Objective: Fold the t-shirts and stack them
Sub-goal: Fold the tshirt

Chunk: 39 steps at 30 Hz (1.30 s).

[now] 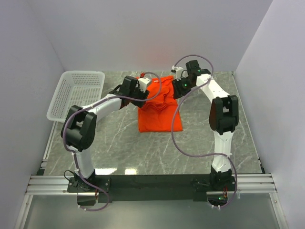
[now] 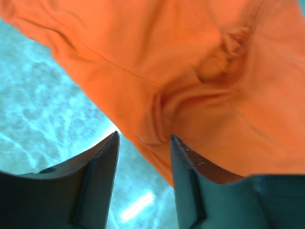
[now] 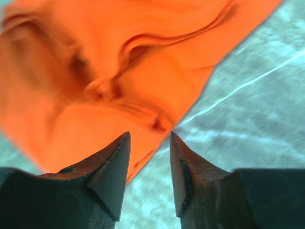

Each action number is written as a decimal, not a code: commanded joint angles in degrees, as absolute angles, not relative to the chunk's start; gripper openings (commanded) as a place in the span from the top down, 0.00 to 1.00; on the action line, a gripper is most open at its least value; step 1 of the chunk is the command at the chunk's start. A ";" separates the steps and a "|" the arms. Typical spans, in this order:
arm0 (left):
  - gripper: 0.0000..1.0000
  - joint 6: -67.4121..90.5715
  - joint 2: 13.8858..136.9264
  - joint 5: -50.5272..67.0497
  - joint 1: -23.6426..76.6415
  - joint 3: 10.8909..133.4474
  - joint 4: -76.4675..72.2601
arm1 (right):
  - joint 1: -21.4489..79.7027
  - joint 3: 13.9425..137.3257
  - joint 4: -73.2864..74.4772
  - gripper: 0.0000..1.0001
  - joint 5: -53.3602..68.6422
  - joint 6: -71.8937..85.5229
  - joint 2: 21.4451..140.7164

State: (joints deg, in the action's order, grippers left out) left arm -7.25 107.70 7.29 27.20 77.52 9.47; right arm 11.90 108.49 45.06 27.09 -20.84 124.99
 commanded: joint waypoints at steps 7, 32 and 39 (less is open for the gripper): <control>0.78 -0.44 107.75 18.72 27.33 77.17 13.44 | 11.16 98.98 49.14 0.85 44.12 -25.14 117.16; 0.78 5.89 119.26 8.88 27.60 86.48 13.53 | 12.92 91.50 45.27 0.86 39.46 -22.24 116.81; 0.75 7.64 120.94 2.74 26.72 89.03 13.45 | 12.92 90.97 44.83 0.86 38.32 -22.06 116.54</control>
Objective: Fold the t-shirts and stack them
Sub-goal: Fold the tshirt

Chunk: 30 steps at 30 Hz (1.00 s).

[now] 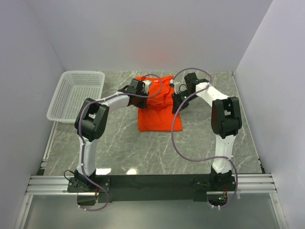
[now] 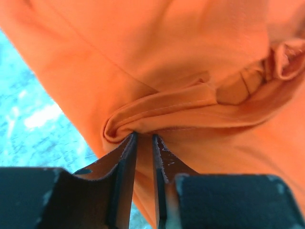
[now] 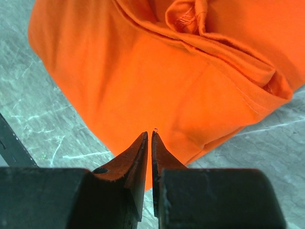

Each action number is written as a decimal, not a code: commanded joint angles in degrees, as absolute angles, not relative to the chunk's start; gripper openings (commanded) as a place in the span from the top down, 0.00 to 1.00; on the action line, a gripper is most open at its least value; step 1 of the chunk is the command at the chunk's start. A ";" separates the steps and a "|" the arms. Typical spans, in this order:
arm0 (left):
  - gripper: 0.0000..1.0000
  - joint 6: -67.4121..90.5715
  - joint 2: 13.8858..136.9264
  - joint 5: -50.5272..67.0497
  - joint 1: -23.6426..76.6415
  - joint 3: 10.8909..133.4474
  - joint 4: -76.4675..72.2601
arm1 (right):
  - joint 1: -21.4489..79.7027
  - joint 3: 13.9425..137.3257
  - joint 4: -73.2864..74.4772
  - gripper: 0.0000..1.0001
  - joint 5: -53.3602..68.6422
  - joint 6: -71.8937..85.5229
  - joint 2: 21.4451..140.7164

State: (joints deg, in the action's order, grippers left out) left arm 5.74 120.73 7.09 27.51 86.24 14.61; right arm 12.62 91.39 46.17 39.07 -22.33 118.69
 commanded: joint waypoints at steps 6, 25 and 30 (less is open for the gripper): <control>0.72 10.02 122.43 1.93 25.14 93.60 13.27 | 13.01 90.70 44.56 0.86 37.44 -22.06 116.46; 0.57 8.97 102.85 9.74 23.82 76.85 3.43 | 15.29 105.01 50.79 0.86 39.45 -23.29 125.77; 0.57 10.80 93.00 13.35 23.82 67.52 2.99 | 18.63 106.61 51.85 0.86 40.25 -24.17 127.79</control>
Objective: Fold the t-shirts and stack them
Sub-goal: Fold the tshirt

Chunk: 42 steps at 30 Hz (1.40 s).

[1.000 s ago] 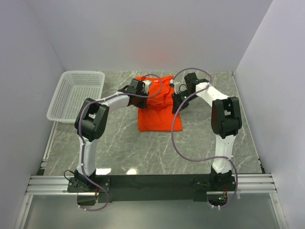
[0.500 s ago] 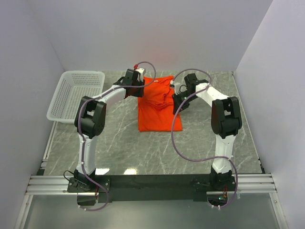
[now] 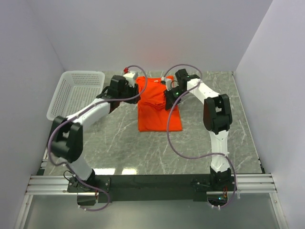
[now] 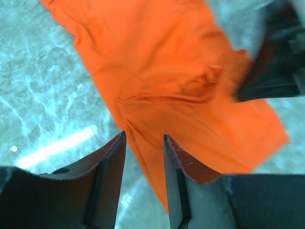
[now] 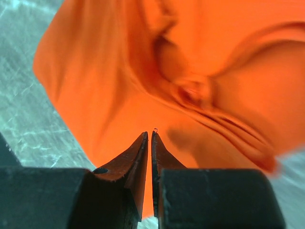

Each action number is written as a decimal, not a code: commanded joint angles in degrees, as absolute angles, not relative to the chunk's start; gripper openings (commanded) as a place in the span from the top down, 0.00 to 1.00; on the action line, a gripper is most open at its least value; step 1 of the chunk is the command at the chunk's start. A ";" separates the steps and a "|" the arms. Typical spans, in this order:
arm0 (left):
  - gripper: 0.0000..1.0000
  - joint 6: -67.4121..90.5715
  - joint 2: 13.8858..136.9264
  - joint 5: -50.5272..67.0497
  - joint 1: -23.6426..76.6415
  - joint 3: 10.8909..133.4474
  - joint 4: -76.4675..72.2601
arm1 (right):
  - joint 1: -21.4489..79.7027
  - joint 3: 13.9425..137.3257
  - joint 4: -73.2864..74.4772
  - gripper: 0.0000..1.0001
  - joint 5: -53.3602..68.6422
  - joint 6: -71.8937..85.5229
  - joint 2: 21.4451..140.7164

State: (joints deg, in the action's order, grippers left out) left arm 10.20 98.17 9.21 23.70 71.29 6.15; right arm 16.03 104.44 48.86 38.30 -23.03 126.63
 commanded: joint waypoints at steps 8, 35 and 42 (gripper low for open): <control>0.57 18.28 78.85 14.24 23.82 51.69 2.02 | 22.67 110.03 47.30 0.88 33.06 -18.73 132.18; 0.54 18.46 81.73 16.70 25.49 50.01 9.75 | 18.28 104.22 53.09 0.68 37.35 -38.36 115.71; 0.50 21.87 89.54 18.63 27.50 50.97 7.65 | 18.28 76.75 43.08 0.56 35.42 -48.43 97.83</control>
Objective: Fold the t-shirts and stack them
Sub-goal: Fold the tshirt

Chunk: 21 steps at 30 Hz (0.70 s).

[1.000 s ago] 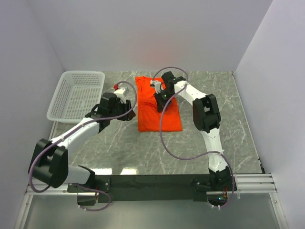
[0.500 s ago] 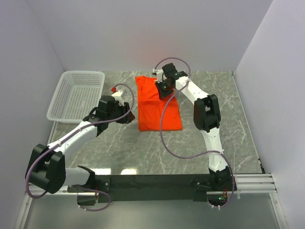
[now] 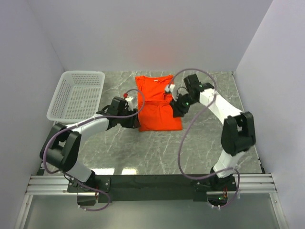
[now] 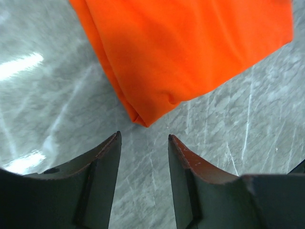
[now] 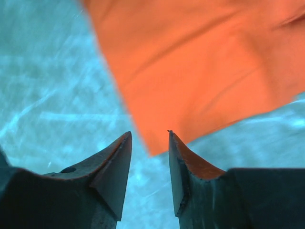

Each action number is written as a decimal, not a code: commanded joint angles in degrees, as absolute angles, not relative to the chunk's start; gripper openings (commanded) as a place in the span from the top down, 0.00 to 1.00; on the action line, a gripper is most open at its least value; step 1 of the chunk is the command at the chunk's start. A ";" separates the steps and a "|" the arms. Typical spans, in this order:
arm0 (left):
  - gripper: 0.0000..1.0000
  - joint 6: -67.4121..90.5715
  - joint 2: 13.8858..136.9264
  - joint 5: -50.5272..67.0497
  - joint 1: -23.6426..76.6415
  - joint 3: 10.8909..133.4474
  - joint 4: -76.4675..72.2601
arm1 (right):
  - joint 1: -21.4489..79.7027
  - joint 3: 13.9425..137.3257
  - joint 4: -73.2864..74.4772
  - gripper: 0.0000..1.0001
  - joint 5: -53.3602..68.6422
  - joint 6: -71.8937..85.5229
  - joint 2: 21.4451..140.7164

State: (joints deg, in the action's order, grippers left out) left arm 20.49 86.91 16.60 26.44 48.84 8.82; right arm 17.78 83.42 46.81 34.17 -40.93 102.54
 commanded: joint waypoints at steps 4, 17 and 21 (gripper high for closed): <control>0.50 23.46 92.28 17.93 28.47 51.42 6.59 | 18.28 71.99 41.66 0.55 34.02 -44.92 95.80; 0.53 23.64 94.13 18.37 29.44 51.68 4.75 | 15.21 68.37 37.70 0.56 32.08 -30.25 99.22; 0.58 23.47 95.18 19.07 29.53 52.29 4.57 | 13.71 68.82 38.41 0.56 33.22 -28.48 100.55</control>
State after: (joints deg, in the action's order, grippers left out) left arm 23.35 94.39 17.34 29.08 50.17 6.61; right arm 14.85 67.20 39.22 32.49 -31.66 99.79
